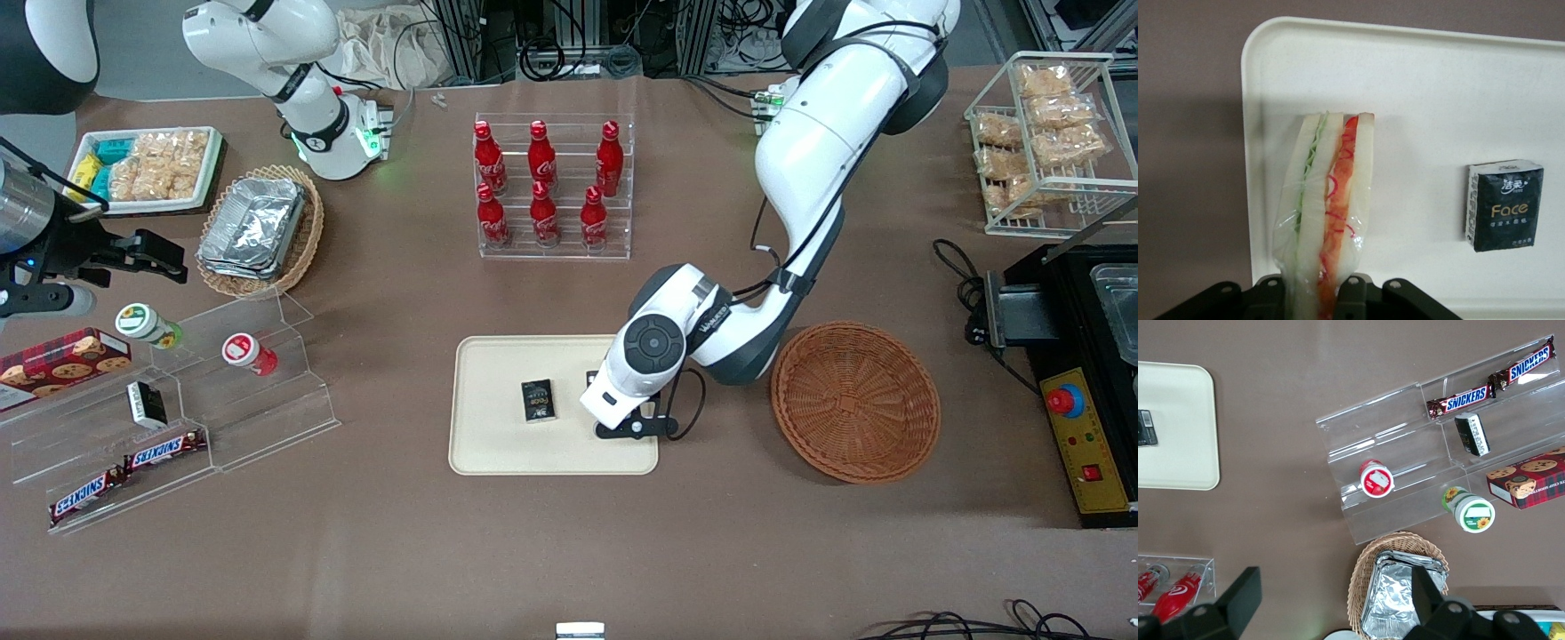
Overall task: Place sandwich from basket to tray
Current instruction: 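Carry the sandwich with the left gripper over the cream tray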
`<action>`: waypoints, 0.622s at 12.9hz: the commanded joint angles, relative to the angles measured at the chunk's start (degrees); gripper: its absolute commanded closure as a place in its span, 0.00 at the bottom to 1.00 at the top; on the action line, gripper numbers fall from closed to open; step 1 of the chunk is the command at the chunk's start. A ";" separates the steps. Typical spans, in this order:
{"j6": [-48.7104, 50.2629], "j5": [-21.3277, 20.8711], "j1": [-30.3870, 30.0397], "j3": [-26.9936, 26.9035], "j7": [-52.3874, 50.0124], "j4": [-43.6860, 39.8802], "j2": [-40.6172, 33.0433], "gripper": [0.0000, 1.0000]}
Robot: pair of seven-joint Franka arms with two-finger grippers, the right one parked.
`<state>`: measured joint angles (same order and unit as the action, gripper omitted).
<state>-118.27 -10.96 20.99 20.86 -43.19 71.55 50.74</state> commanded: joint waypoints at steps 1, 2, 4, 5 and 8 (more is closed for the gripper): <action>-2.05 -2.48 0.54 -0.46 -0.40 0.44 0.32 0.49; -2.05 -3.27 0.54 -0.64 -0.40 0.44 0.06 0.14; -2.05 -5.03 0.36 -0.55 -0.31 0.35 -0.38 0.00; -1.96 -4.86 0.02 -0.55 -0.40 0.09 -0.82 0.00; 3.62 -4.95 -0.25 -0.64 -0.75 0.44 -5.46 0.00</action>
<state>-119.23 -14.79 20.64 20.63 -43.19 70.89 49.54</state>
